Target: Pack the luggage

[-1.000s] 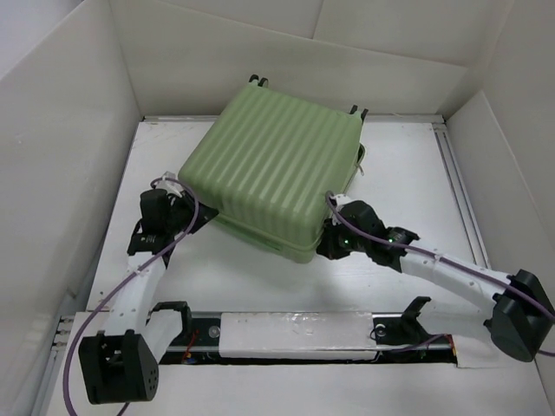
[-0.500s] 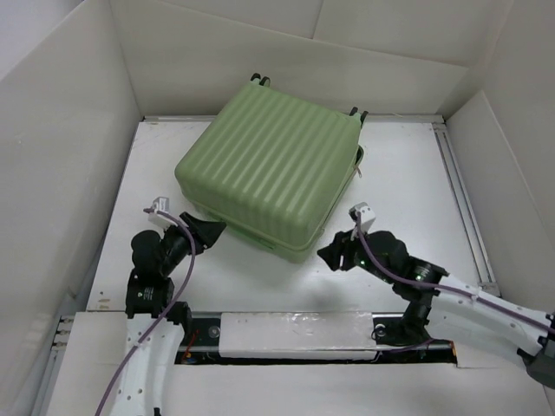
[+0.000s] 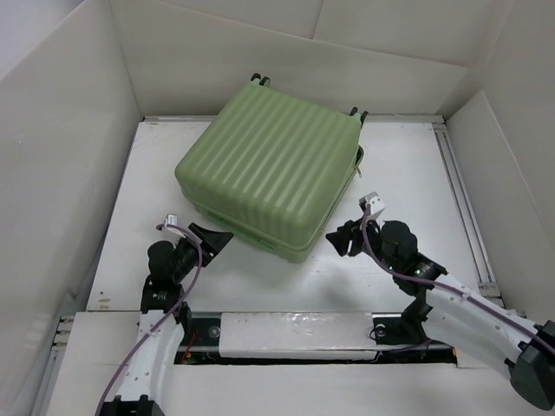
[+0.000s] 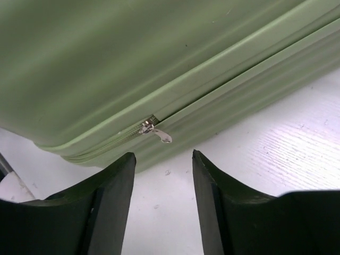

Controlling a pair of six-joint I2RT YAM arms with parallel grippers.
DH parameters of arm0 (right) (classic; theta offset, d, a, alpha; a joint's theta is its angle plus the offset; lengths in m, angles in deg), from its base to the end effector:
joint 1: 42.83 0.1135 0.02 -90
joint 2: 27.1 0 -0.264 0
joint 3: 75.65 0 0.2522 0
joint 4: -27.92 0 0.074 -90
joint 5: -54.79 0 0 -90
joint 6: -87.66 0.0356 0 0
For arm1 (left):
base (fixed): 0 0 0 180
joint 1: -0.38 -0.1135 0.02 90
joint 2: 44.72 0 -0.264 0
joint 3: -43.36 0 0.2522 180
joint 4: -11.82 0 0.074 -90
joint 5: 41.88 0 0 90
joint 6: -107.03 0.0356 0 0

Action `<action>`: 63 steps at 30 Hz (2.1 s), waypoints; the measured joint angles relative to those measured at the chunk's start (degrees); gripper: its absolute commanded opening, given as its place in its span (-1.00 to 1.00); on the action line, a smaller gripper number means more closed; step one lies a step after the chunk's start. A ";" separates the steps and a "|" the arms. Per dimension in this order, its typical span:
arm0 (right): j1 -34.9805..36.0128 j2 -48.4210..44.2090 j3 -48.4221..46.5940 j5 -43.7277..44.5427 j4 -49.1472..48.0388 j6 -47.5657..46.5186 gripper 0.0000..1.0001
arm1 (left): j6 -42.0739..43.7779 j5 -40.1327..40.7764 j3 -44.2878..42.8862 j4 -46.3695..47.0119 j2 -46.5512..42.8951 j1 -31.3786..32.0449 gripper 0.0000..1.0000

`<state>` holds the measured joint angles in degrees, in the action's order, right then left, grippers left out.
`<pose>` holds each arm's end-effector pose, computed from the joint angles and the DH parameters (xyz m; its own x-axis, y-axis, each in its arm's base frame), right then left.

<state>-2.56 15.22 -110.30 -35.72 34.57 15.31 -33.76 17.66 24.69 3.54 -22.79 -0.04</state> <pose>0.1379 0.1172 0.2305 -0.3778 0.0773 -0.9227 -0.5650 0.7702 0.2959 0.1296 -0.0171 0.1768 -0.5064 -0.6716 -0.5408 0.1550 0.5461 -0.8233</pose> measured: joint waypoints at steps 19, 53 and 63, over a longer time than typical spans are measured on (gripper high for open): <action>-14.32 17.66 2.23 -27.80 -18.51 -7.69 0.02 | 2.01 3.06 2.05 23.67 22.93 2.95 0.21; -12.79 25.64 0.17 -31.58 -26.73 -9.18 -1.00 | -2.51 28.87 -2.62 31.74 33.59 29.51 -1.00; 4.33 12.92 2.93 -7.41 -17.66 -2.75 -1.00 | -2.73 28.72 -2.75 35.41 36.65 29.31 -1.00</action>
<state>1.77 28.14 -107.37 -43.13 16.91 12.56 -36.49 46.38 21.93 38.94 13.87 29.27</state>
